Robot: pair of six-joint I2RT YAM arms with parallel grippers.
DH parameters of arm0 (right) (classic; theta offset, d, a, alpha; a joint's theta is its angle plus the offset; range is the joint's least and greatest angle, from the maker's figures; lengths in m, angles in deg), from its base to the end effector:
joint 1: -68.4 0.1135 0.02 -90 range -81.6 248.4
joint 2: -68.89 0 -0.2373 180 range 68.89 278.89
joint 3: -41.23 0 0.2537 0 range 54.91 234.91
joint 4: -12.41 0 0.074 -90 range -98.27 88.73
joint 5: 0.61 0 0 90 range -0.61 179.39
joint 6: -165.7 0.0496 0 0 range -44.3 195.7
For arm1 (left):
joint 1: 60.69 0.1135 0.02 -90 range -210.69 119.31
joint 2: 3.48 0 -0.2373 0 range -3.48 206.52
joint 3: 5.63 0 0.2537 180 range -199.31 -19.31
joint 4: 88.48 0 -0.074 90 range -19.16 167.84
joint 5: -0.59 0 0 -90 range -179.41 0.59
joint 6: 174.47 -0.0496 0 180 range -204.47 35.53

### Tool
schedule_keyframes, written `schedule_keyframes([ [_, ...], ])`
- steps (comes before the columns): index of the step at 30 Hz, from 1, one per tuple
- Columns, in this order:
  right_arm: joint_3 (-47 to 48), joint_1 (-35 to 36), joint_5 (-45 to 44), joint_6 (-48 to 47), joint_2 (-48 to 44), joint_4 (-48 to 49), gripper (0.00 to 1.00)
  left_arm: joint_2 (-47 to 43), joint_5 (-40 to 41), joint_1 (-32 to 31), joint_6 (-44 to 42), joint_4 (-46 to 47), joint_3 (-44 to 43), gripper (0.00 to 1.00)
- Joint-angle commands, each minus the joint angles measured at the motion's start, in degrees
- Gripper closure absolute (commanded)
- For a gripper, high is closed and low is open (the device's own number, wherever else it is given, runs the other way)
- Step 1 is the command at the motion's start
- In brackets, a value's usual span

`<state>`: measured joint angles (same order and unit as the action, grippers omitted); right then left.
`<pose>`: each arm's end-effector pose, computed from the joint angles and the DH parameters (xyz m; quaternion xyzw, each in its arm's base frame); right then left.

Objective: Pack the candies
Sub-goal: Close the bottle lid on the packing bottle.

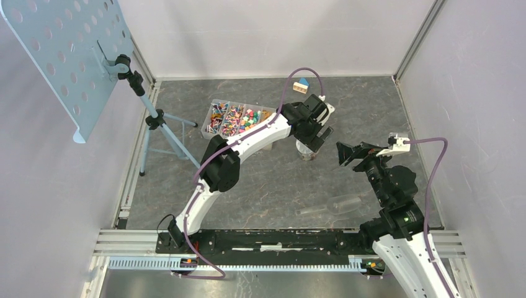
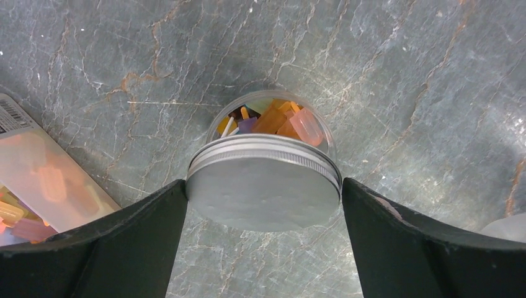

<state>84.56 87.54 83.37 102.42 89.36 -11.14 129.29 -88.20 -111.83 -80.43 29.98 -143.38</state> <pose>0.1479 0.0458 0.2936 0.0838 0.7064 0.2390 0.6610 0.3158 -0.3902 0.2066 0.3799 0.8791 -0.1243 0.2596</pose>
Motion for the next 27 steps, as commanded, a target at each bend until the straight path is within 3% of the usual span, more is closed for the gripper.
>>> schedule_keyframes([
  [1,-0.72,0.20,1.01,0.22,0.37,2.94,0.02,-0.88,-2.77,0.07,3.72,3.61,-2.65,0.00],
  [8,-1.60,0.19,2.92,2.59,0.88,3.82,0.02,-5.95,-4.68,0.76,6.07,8.60,0.38,0.00],
  [13,-3.01,0.14,3.68,4.76,1.21,4.59,0.02,-9.96,-1.67,2.37,7.86,8.10,1.98,0.00],
  [22,-2.96,0.15,5.93,1.30,12.74,8.08,0.02,-26.45,-6.59,9.85,12.85,21.50,25.08,0.01],
  [24,-1.23,0.09,5.88,-0.34,17.05,8.58,0.02,-28.26,-8.16,10.37,12.67,24.07,29.33,0.08],
  [27,0.93,0.11,8.62,-1.98,23.12,10.80,0.04,-30.16,-10.24,10.87,12.99,27.51,35.43,0.11],
])
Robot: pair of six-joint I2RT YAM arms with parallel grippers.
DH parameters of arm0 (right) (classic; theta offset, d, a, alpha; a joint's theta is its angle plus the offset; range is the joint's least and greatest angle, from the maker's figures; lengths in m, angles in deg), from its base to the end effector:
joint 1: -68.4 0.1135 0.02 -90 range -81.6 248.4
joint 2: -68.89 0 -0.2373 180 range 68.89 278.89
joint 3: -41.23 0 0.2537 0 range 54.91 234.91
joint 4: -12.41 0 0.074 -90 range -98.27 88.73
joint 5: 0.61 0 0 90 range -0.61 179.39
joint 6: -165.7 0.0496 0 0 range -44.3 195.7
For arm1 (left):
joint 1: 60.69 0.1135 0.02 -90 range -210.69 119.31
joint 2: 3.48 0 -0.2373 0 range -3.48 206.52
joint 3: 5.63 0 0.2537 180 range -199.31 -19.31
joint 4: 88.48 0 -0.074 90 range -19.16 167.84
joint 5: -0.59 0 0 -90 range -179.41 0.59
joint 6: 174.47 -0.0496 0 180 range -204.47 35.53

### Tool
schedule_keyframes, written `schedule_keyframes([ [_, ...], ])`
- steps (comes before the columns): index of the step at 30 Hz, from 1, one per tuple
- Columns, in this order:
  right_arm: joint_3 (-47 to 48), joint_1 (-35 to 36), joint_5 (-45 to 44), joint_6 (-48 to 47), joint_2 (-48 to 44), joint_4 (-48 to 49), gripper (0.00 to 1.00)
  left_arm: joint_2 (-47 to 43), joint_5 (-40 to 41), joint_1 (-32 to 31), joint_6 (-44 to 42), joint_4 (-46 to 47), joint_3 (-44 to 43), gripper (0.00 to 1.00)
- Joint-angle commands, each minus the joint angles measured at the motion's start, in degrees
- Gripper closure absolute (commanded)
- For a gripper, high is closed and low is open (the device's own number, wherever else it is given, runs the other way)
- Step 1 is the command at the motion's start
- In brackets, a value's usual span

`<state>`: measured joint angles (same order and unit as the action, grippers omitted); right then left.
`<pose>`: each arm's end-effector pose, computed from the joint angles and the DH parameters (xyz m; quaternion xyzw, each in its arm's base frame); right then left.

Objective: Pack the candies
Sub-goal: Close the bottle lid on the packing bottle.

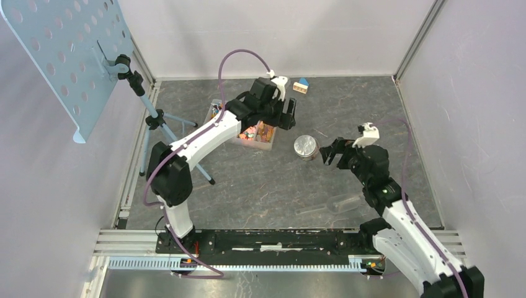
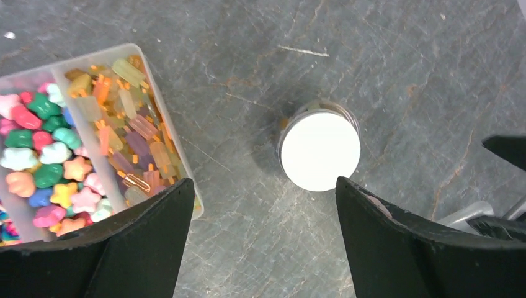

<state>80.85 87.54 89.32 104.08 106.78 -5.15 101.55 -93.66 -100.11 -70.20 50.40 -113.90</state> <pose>0.1939 0.0672 0.2332 0.0646 0.7951 0.2425 0.5521 0.3316 -0.2773 0.2812 0.2113 0.8726 -0.2280 0.3767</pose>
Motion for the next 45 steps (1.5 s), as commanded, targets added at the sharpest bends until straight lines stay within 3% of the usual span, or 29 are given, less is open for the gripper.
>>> schedule_keyframes([
  [1,5.09,0.12,3.43,-4.06,7.87,5.95,0.06,-2.70,-5.58,-0.68,2.87,8.22,7.68,0.13],
  [6,6.89,-0.07,3.82,-6.26,17.36,10.49,0.23,-2.51,-7.01,-0.54,5.08,15.51,14.80,0.22],
  [16,12.04,-0.91,4.83,-11.79,30.69,10.66,0.28,2.63,-9.88,-0.49,9.78,22.15,16.60,0.40],
  [21,13.42,-2.29,7.01,-13.17,35.07,10.81,0.29,5.49,-11.89,-0.58,11.73,24.05,16.01,0.42],
  [29,12.71,-4.12,10.72,-12.53,39.52,13.96,0.28,8.40,-13.06,-0.58,11.92,24.88,15.03,0.42],
  [36,11.46,-5.69,13.46,-11.25,40.66,16.41,0.42,9.40,-18.22,-0.55,14.78,30.36,15.05,0.55],
  [40,11.07,-5.96,12.75,-11.08,40.34,16.80,0.45,9.85,-18.78,-0.57,15.19,31.39,14.22,0.62],
  [45,10.57,-6.59,12.30,-11.22,40.81,16.66,0.48,11.05,-19.42,-0.63,15.19,31.48,13.21,0.65],
])
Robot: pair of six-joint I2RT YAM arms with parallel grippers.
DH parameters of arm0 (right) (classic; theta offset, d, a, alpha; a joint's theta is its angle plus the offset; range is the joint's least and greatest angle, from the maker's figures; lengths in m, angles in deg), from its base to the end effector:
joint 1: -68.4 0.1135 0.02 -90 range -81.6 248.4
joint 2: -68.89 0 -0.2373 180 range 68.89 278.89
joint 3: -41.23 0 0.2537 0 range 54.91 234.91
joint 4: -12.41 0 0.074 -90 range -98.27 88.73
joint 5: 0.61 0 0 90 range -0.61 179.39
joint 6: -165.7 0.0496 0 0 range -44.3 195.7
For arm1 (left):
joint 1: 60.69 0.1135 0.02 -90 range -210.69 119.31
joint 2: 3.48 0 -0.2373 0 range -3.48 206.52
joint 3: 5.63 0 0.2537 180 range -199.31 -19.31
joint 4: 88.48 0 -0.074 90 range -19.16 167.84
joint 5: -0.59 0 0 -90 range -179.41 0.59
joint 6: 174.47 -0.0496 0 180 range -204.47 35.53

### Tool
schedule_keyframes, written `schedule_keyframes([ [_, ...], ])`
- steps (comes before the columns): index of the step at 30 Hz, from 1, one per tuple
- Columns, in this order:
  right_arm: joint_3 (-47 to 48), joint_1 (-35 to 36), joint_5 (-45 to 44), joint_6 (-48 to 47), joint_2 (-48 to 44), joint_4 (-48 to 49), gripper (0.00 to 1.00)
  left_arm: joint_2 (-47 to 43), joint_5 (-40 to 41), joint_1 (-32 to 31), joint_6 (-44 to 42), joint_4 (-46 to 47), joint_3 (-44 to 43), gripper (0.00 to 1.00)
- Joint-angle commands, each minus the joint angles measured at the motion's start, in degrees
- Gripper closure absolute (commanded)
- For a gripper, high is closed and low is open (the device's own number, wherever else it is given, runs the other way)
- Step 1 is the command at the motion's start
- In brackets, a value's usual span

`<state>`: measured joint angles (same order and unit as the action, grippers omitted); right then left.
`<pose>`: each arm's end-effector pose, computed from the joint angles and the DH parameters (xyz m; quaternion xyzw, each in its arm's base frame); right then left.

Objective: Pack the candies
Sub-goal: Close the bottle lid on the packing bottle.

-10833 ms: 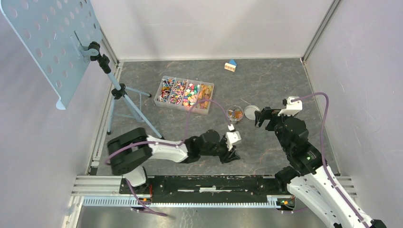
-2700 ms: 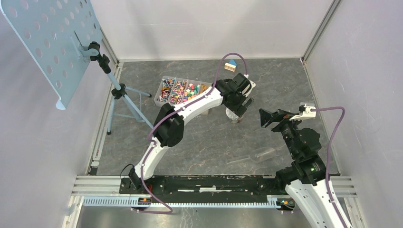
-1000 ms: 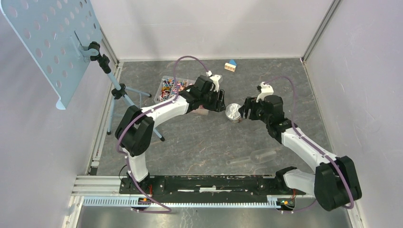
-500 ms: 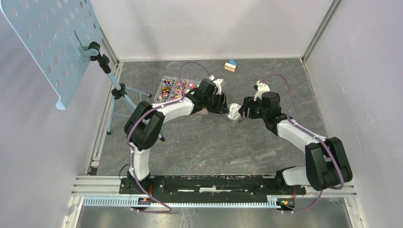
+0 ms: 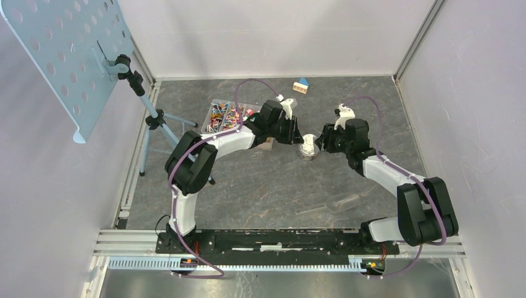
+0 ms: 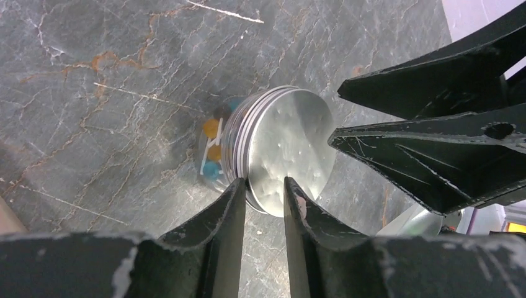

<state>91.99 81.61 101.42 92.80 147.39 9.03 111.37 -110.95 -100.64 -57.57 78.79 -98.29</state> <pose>0.2918 0.0791 0.1646 -0.0221 0.8673 0.2159 0.4479 0.3357 -0.3049 0.1642 0.1848 0.8556 -0.3885 0.2878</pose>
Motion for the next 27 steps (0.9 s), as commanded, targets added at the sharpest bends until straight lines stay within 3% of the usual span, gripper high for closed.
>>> schedule_keyframes([
  [1,-0.84,-0.78,-0.01,-0.04,0.18,2.66,0.49,1.38,-2.26,-0.05,2.59,3.09,-2.41,0.65],
  [5,-1.31,-1.07,-0.19,0.06,0.79,3.55,0.52,1.70,-1.40,-0.05,2.01,2.81,-2.30,0.65],
  [15,0.65,-1.48,1.88,0.34,2.21,3.88,0.56,1.73,3.20,-0.09,-2.94,-1.76,-3.99,0.38],
  [18,1.47,-1.93,1.54,0.23,2.25,3.34,0.51,1.84,3.02,-0.05,-2.90,-1.25,-4.23,0.33],
  [27,4.04,-2.67,3.56,0.18,4.26,2.77,0.59,3.55,5.00,0.00,-3.43,-3.66,-7.06,0.31],
])
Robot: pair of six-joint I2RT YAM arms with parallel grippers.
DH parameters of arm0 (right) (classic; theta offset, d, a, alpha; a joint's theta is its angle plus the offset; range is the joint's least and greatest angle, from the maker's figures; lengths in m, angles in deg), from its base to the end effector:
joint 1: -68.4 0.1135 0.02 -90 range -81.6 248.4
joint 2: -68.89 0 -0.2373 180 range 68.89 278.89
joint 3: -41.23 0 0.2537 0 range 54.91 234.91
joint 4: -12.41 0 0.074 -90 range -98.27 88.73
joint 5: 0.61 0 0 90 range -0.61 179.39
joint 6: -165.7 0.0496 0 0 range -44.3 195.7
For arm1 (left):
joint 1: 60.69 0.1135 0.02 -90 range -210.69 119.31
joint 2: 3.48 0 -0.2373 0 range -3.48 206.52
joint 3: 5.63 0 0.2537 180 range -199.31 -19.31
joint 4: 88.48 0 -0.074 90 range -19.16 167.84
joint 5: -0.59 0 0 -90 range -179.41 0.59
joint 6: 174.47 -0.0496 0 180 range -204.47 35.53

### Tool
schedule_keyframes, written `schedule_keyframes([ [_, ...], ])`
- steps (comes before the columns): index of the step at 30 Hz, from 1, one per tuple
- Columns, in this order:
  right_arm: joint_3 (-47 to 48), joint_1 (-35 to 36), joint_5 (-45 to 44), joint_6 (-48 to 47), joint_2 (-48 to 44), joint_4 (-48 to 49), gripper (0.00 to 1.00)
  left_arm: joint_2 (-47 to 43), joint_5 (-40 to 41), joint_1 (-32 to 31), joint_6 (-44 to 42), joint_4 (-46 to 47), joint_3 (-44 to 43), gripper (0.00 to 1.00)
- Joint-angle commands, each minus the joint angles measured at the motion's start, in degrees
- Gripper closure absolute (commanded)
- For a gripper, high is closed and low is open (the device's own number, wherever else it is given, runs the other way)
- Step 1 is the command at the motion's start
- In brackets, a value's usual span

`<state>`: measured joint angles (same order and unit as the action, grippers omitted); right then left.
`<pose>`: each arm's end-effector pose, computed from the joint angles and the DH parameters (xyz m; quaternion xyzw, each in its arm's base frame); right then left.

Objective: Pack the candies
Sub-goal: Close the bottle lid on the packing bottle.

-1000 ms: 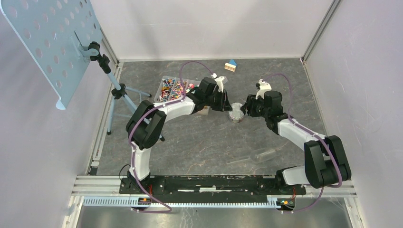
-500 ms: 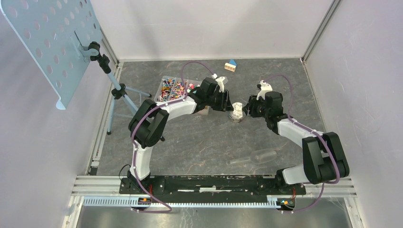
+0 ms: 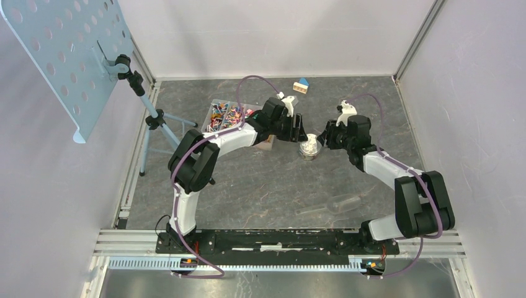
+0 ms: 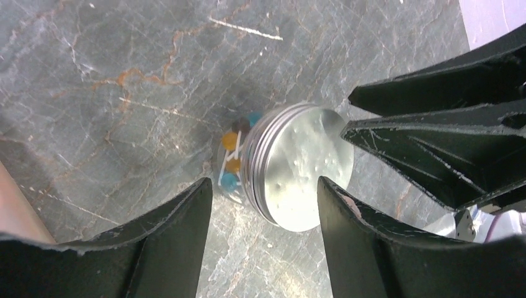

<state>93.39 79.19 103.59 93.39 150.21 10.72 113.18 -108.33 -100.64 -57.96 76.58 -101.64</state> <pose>0.3028 0.0701 0.1619 -0.0090 0.8651 0.2247 0.4483 0.3440 -0.3091 0.1657 0.1773 0.8625 -0.3694 0.2971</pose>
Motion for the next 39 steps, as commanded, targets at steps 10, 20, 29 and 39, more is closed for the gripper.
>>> schedule_keyframes([
  [10,-2.57,-0.49,1.84,1.80,7.07,4.61,0.65,6.21,8.00,-0.61,-5.71,-10.92,-5.19,0.42],
  [20,0.48,-0.42,6.24,1.50,4.22,2.05,0.59,0.12,3.80,-0.76,-4.72,-6.73,0.36,0.37],
  [29,4.28,-0.44,8.83,-0.51,1.11,-5.70,0.53,-1.86,0.15,-0.66,-3.32,-4.64,1.45,0.26],
  [39,-6.08,-0.39,11.73,2.02,1.23,0.35,0.60,0.19,0.65,-1.07,-4.50,-6.73,4.56,0.55],
])
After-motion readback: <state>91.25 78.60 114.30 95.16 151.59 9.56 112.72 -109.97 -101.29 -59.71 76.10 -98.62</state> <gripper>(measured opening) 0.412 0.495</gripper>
